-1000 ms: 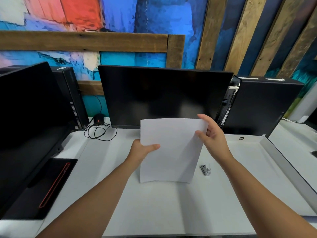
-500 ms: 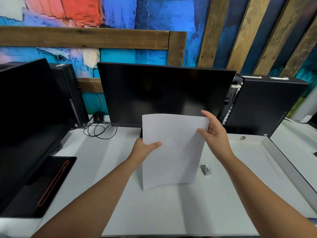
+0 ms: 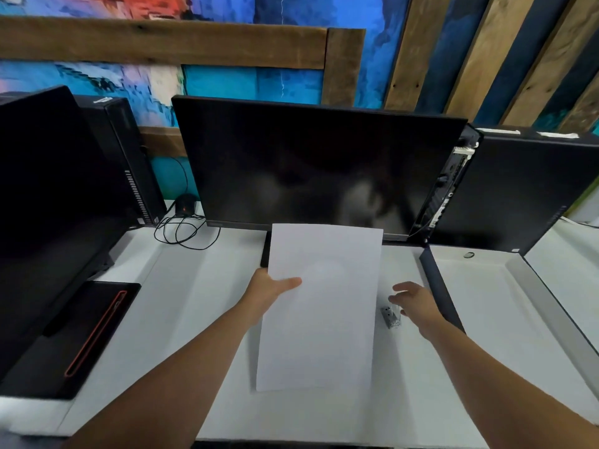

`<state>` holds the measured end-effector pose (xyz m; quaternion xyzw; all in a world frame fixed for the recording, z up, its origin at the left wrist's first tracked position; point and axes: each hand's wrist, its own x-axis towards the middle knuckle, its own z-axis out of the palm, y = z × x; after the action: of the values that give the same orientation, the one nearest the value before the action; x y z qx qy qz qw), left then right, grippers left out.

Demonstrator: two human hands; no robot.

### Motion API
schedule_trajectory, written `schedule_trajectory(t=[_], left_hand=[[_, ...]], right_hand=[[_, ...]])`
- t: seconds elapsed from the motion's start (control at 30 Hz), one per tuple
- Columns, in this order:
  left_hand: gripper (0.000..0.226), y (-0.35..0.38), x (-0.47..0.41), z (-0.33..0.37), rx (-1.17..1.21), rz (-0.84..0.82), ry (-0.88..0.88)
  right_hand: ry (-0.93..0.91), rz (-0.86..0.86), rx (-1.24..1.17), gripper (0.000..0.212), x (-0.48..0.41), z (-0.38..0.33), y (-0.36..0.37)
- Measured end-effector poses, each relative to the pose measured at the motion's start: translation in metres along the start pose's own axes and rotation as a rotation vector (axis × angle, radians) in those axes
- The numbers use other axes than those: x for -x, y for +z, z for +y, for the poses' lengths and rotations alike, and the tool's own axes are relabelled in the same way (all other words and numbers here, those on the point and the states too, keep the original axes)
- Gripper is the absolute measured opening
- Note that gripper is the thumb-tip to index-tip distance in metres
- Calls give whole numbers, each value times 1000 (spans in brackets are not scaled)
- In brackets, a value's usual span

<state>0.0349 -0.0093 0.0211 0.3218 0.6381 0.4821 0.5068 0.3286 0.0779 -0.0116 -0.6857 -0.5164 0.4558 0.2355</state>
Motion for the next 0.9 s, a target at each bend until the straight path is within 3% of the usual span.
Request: schedule_trajectory(t=[0.17, 0.27, 0.73, 0.9], left_hand=[[26, 3, -7, -9, -6, 7, -52], [28, 2, -7, -12, 12, -2, -63], [28, 0, -16, -24, 42, 7, -116], [20, -1, -14, -24, 47, -2, -114]], right_hand=[[49, -18, 111, 16, -5, 14, 9], [85, -18, 152, 33, -11, 19, 13], [86, -101, -294, 17, -11, -11, 12], [-21, 11, -415, 56, -13, -55, 14]])
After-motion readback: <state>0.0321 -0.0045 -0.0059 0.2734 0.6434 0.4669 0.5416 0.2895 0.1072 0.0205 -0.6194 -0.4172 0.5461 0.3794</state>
